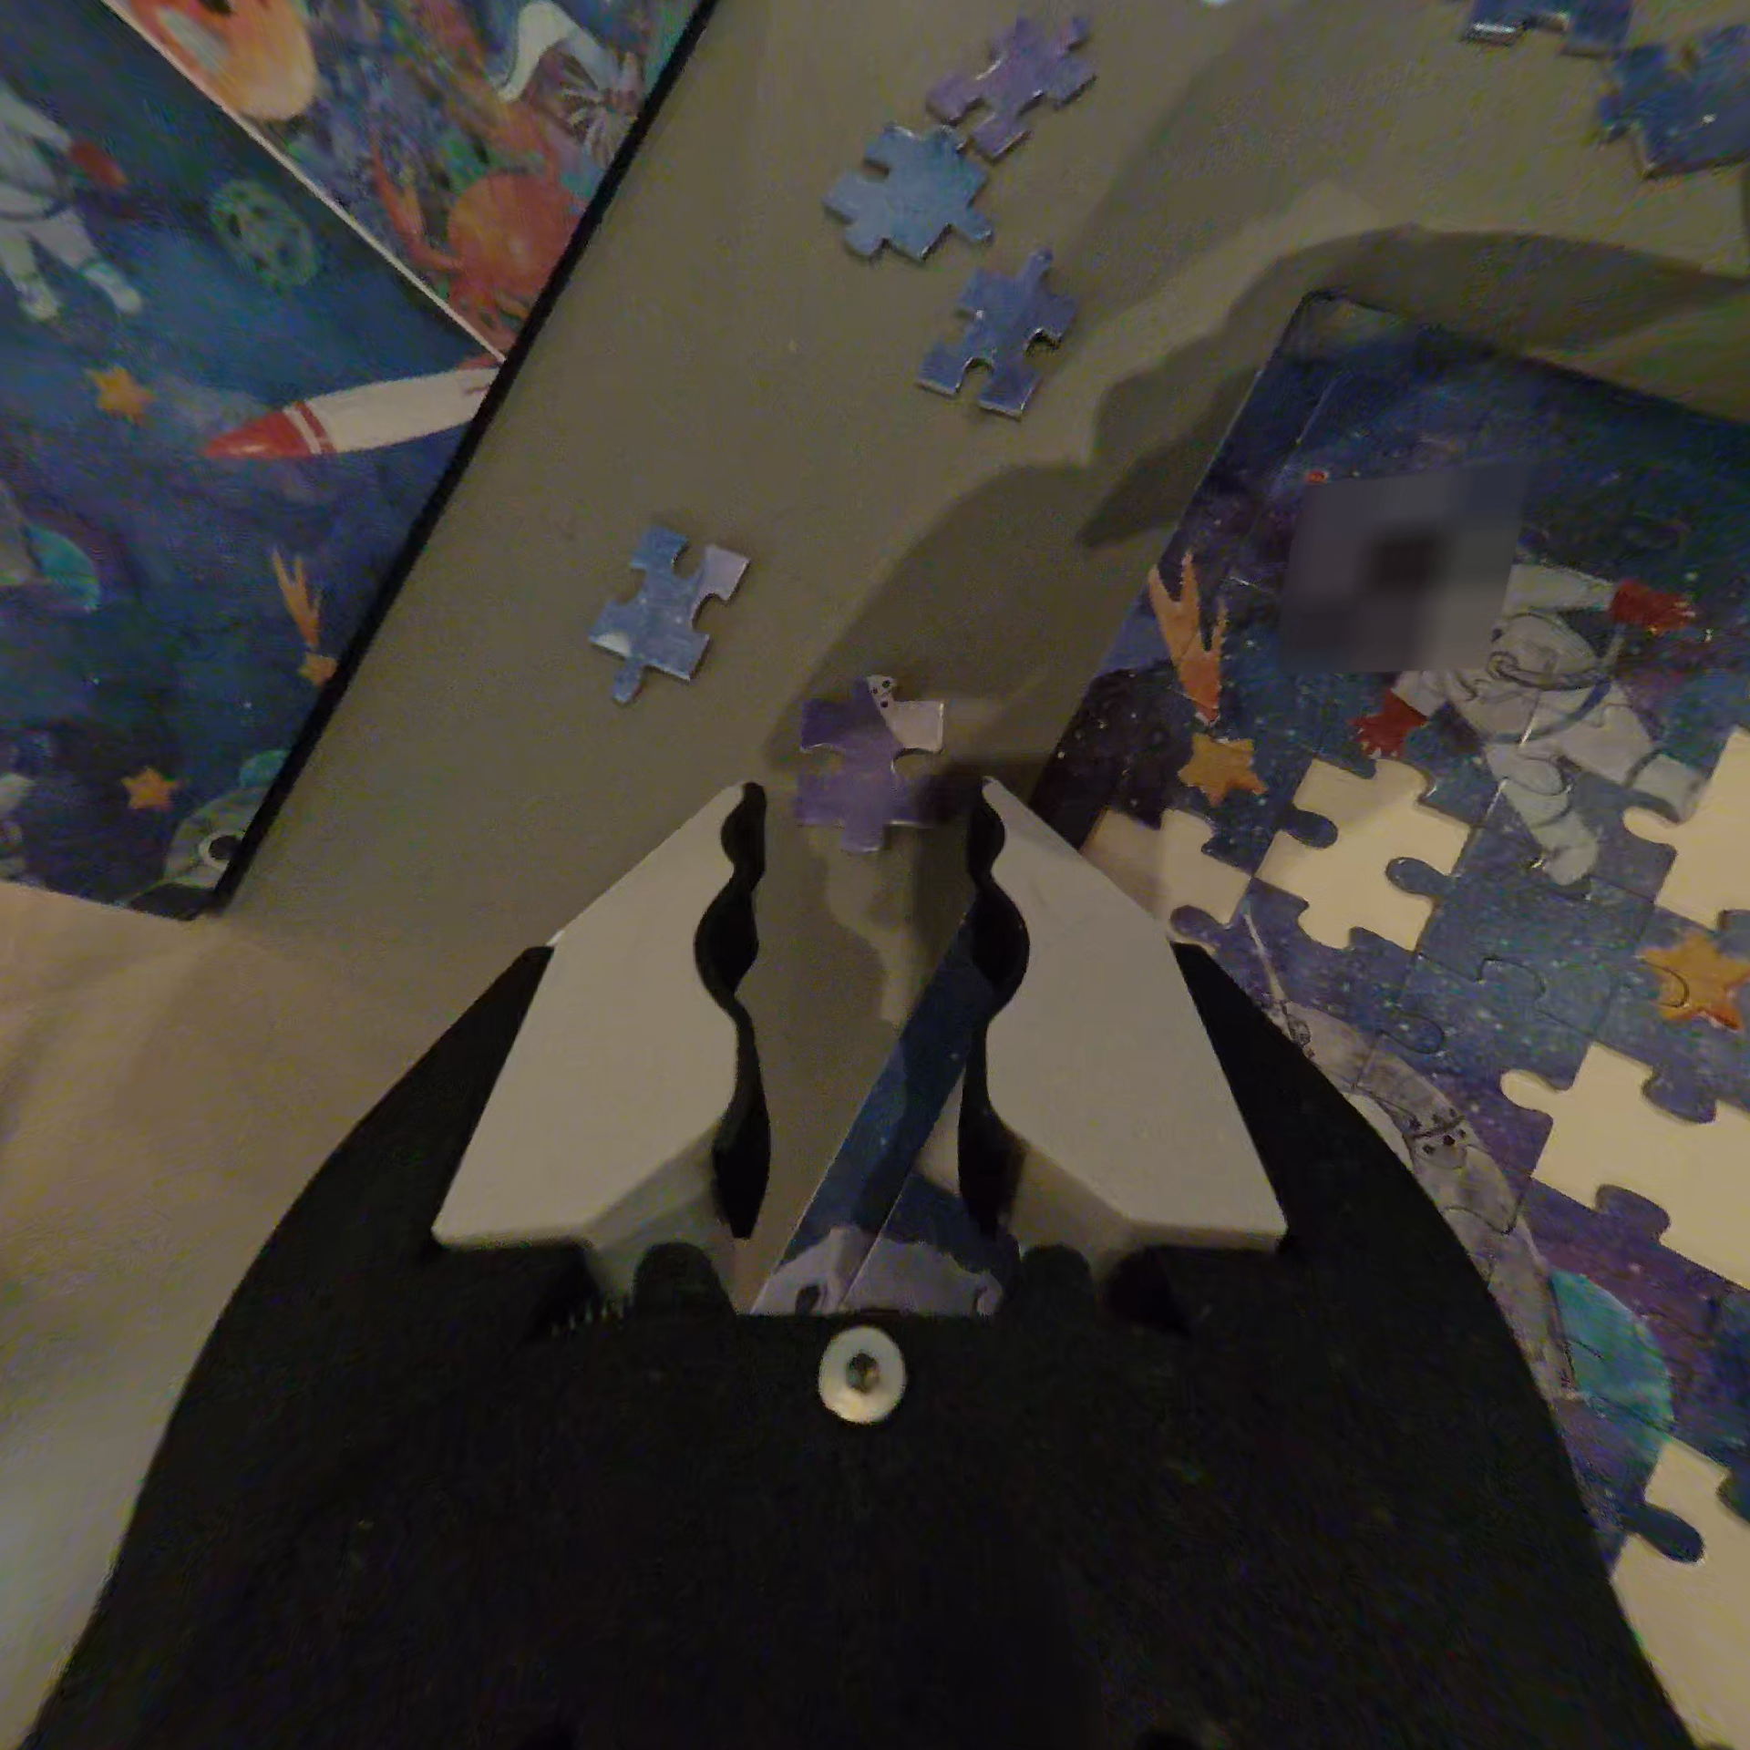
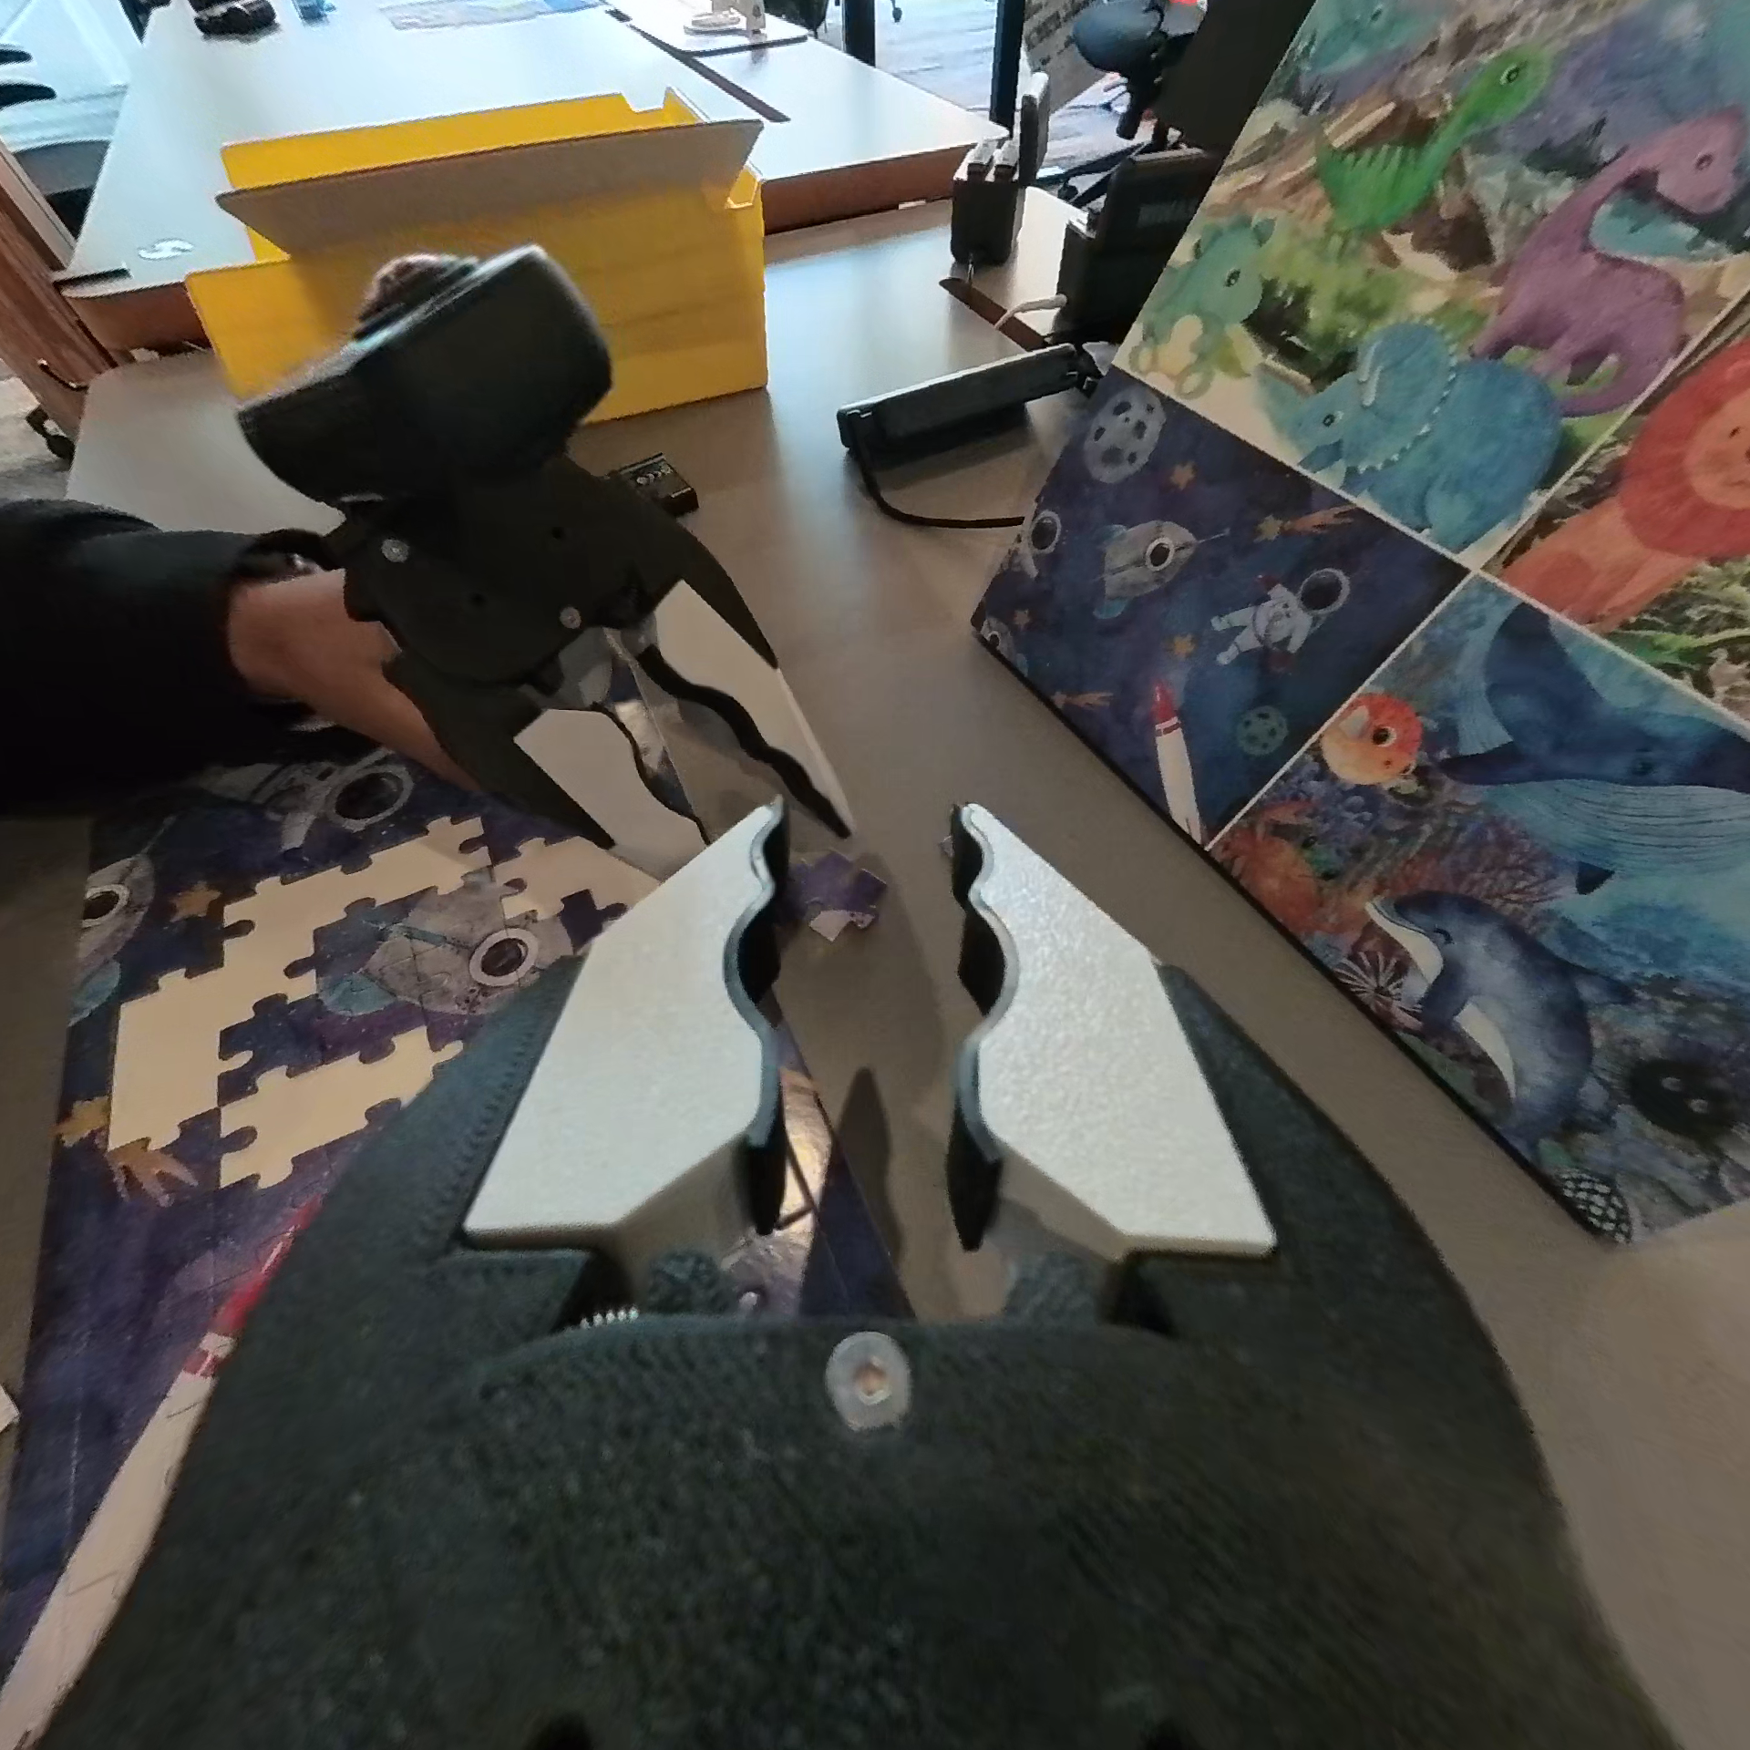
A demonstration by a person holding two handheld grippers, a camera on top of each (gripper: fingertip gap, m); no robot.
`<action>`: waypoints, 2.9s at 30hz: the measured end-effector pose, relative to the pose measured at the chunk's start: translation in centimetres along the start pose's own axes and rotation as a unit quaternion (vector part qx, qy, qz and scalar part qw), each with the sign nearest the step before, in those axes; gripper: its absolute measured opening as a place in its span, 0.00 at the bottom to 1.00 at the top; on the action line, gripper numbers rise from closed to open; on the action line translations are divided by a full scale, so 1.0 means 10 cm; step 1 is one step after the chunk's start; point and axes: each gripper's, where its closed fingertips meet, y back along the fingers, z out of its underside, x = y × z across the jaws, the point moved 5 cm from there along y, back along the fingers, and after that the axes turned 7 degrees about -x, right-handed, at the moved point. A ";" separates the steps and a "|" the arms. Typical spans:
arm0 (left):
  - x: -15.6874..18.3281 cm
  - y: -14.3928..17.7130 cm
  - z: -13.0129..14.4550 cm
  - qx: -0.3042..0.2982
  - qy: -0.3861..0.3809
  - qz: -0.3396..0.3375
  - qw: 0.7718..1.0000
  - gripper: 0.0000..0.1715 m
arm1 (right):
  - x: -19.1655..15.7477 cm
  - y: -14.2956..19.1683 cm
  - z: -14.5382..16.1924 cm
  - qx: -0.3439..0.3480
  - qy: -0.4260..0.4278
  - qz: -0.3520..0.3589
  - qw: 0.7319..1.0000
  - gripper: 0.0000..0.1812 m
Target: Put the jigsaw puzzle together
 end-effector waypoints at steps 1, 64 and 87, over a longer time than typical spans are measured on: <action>0.01 -0.01 -0.01 -0.001 0.002 0.012 1.000 0.22 | 0.00 0.00 0.00 -0.001 0.001 0.002 1.000 0.18; 0.36 0.55 0.66 0.008 -0.128 0.166 0.978 0.19 | -0.05 -0.22 0.16 -0.036 -0.012 -0.022 0.999 0.18; 0.34 0.54 0.65 0.012 -0.110 0.175 0.978 0.19 | -1.05 -0.80 0.45 -0.163 0.107 -0.202 0.960 0.00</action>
